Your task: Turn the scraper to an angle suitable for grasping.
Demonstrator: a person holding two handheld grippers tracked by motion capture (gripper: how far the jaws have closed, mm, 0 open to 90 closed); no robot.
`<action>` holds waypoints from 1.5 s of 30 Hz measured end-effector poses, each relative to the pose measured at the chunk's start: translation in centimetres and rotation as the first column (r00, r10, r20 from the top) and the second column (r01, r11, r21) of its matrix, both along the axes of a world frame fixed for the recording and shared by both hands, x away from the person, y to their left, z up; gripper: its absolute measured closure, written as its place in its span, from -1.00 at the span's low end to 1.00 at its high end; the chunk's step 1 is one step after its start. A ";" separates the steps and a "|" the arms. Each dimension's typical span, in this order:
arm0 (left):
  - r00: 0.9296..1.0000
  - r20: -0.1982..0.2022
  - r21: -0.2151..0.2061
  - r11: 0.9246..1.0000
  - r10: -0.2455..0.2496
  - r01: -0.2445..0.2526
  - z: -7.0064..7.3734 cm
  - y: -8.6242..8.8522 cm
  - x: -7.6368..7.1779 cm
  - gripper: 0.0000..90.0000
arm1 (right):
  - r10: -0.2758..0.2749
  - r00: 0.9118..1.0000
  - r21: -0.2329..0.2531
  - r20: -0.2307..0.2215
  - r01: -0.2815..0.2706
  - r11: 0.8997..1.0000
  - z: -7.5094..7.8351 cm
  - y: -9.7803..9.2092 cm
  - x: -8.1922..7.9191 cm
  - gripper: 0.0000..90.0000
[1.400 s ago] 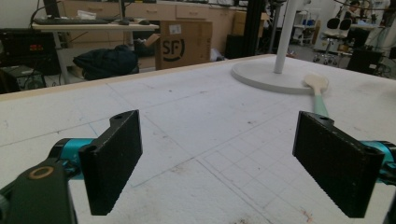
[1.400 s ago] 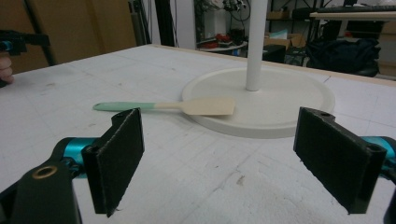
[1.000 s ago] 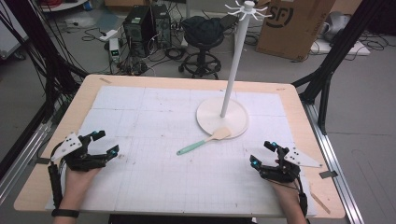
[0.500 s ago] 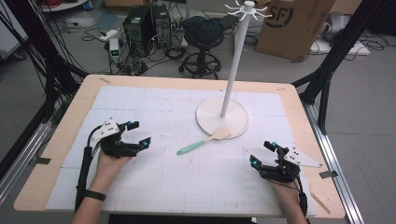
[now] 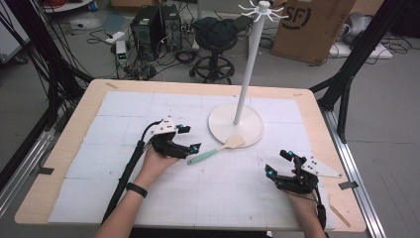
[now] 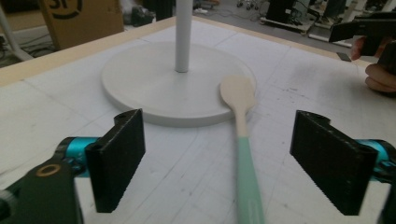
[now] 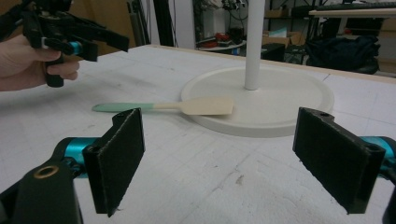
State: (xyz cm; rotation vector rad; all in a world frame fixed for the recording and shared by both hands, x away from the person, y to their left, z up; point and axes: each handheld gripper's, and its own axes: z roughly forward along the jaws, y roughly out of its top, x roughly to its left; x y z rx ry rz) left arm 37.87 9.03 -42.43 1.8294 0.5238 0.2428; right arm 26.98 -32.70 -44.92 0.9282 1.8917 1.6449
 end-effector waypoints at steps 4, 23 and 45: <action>0.999 -0.020 0.043 0.999 -0.030 0.031 -0.1 -2.6 0.6 -0.57 | -0.001 1.000 0.001 0.000 0.001 1.000 0.0 0.0 0.0 -0.65; 0.997 -0.067 0.273 0.960 -0.050 0.066 -2.0 -8.0 1.3 0.61 | 0.001 1.000 0.002 0.000 -0.001 1.000 0.0 0.0 0.0 -0.65; 0.995 -0.068 0.278 0.956 -0.076 0.093 -1.4 -7.7 1.1 0.79 | -0.001 1.000 0.006 -0.002 0.001 1.000 0.0 0.0 0.0 -0.65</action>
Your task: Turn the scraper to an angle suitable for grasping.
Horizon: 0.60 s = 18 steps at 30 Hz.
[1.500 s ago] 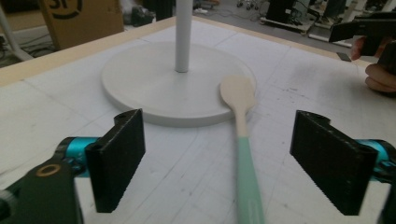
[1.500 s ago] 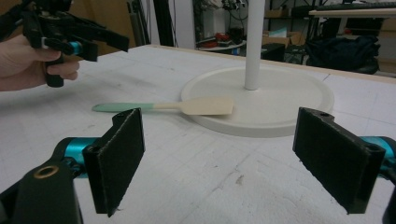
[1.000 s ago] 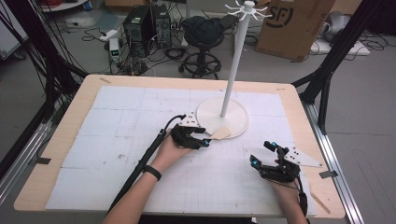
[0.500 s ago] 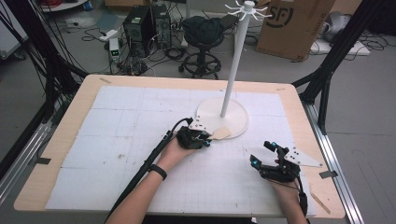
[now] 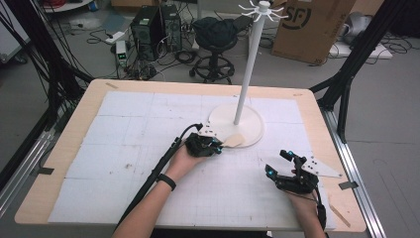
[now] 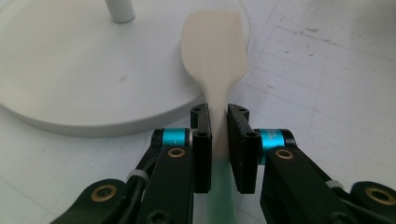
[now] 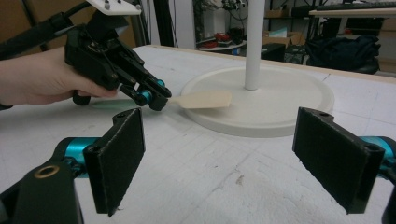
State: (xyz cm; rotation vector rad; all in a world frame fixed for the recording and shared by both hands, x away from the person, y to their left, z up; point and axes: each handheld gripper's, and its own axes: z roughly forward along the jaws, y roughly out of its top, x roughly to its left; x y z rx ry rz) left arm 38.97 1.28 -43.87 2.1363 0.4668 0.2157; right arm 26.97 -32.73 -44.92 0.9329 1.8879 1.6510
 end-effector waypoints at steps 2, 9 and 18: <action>0.999 0.013 0.001 0.999 -0.041 0.041 0.5 0.1 -0.3 0.79 | -0.004 1.000 0.001 -0.001 0.004 1.000 0.0 0.0 0.0 -0.65; 0.974 0.006 0.012 0.974 -0.225 0.225 0.2 -1.2 -1.7 0.79 | -0.045 0.999 0.022 0.004 0.045 0.999 0.0 -0.3 -0.1 -0.63; 0.905 -0.014 0.036 0.905 -0.424 0.425 0.0 -4.2 -3.9 0.79 | -0.078 0.997 0.035 0.003 0.078 0.996 0.0 -0.5 -0.1 -0.63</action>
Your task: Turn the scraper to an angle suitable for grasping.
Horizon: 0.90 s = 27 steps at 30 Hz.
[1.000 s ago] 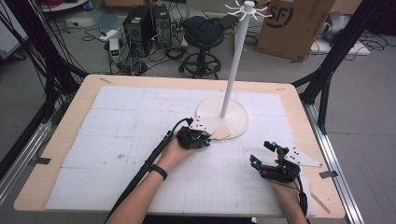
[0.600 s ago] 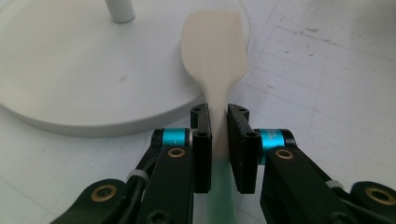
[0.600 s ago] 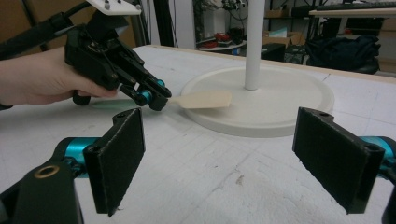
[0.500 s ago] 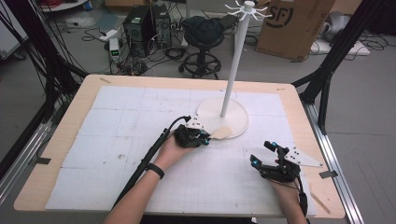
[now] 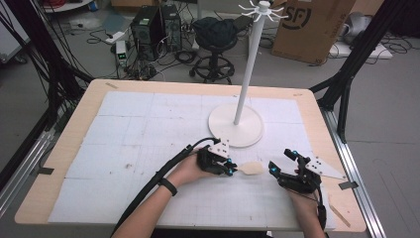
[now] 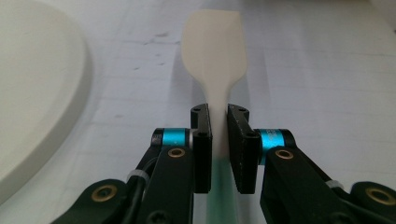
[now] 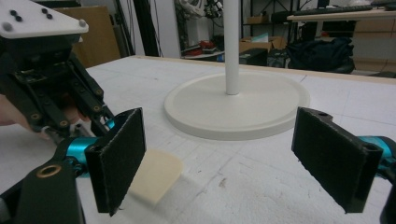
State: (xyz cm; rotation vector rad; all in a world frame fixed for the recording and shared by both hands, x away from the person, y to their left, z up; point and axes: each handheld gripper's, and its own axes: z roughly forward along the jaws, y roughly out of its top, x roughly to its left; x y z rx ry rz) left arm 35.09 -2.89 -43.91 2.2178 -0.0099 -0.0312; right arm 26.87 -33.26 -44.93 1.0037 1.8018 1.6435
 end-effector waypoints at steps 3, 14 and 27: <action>0.999 -0.006 0.015 0.999 -0.040 0.040 -0.2 -0.7 -0.5 0.79 | 0.002 1.000 0.002 0.000 -0.002 1.000 0.0 -0.1 0.0 -0.63; 0.999 -0.009 -0.007 0.999 -0.041 0.041 -0.1 -0.8 -0.6 0.34 | 0.004 1.000 0.000 -0.004 -0.004 1.000 0.0 0.0 0.0 -0.63; 0.984 0.024 -0.160 0.972 0.176 -0.170 2.5 6.2 -0.9 -0.32 | 0.012 1.000 -0.010 0.000 -0.012 1.000 0.0 0.1 0.0 -0.63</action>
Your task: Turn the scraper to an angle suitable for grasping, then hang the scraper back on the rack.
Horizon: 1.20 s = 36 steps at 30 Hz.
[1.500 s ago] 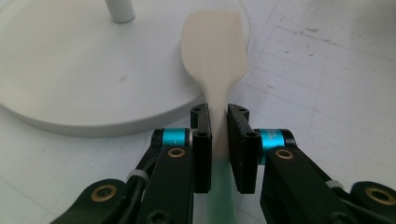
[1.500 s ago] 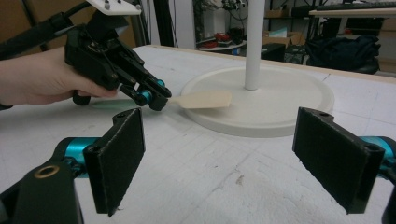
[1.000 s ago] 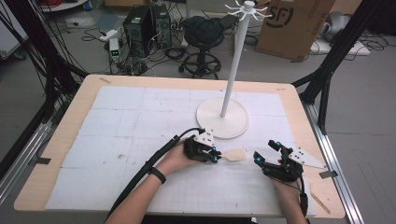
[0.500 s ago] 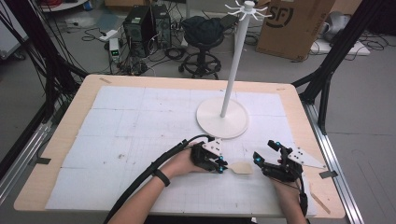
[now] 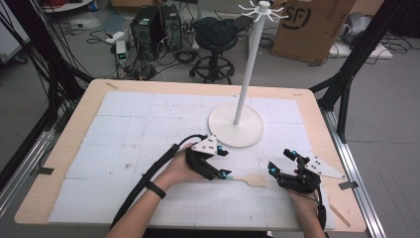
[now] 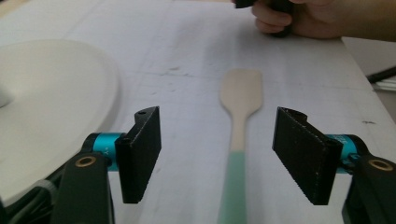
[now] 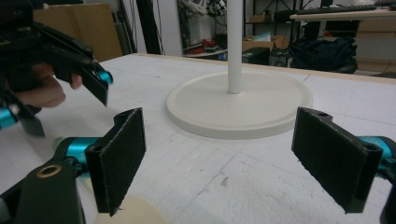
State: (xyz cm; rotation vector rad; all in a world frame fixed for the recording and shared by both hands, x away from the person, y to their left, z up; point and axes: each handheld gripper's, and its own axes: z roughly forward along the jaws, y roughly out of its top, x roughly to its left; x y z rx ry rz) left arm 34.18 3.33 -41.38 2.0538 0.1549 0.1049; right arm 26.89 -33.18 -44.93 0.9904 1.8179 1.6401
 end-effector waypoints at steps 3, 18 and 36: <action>0.997 -0.012 -0.045 0.996 0.082 -0.082 -0.2 3.7 -0.1 -0.37 | 0.000 1.000 -0.002 -0.002 0.000 1.000 0.0 0.1 0.0 -0.63; 0.879 -0.002 -0.309 0.836 0.476 -0.453 -2.0 21.4 -4.2 -0.61 | -0.004 1.000 -0.014 -0.015 0.004 1.000 0.0 0.2 0.2 -0.62; 0.842 0.012 -0.274 0.812 0.539 -0.516 -3.4 25.0 -5.8 -0.67 | 0.020 1.000 -0.052 -0.005 -0.020 0.998 0.1 0.5 0.1 -0.61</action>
